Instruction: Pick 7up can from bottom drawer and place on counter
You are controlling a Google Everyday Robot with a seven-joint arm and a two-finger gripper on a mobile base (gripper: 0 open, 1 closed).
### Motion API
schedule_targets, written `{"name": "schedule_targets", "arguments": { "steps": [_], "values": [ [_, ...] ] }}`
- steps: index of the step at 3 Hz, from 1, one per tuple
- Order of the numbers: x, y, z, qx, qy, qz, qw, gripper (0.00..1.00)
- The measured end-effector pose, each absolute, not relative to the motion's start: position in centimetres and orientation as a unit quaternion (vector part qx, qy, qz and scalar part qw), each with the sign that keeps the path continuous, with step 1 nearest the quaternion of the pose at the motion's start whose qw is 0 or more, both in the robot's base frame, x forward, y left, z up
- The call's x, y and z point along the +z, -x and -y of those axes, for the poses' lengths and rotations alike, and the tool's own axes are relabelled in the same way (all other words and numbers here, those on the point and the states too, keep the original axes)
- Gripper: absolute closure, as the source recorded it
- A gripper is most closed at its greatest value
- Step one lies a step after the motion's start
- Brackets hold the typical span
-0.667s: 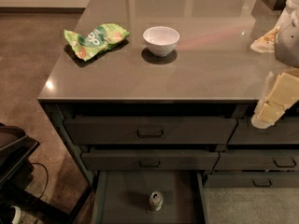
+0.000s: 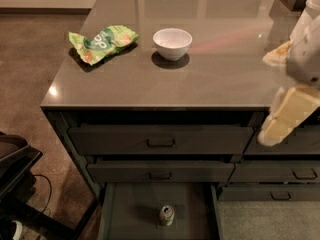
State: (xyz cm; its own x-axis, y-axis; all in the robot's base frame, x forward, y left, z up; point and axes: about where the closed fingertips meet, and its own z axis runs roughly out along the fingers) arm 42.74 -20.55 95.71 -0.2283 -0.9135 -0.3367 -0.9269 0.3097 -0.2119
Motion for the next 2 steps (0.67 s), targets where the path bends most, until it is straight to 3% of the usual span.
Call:
{"name": "schedule_targets", "arguments": {
  "steps": [2],
  "values": [
    [83.7,-40.3,11.7,0.174,0.526,-0.79,0.263,0.0]
  ]
}}
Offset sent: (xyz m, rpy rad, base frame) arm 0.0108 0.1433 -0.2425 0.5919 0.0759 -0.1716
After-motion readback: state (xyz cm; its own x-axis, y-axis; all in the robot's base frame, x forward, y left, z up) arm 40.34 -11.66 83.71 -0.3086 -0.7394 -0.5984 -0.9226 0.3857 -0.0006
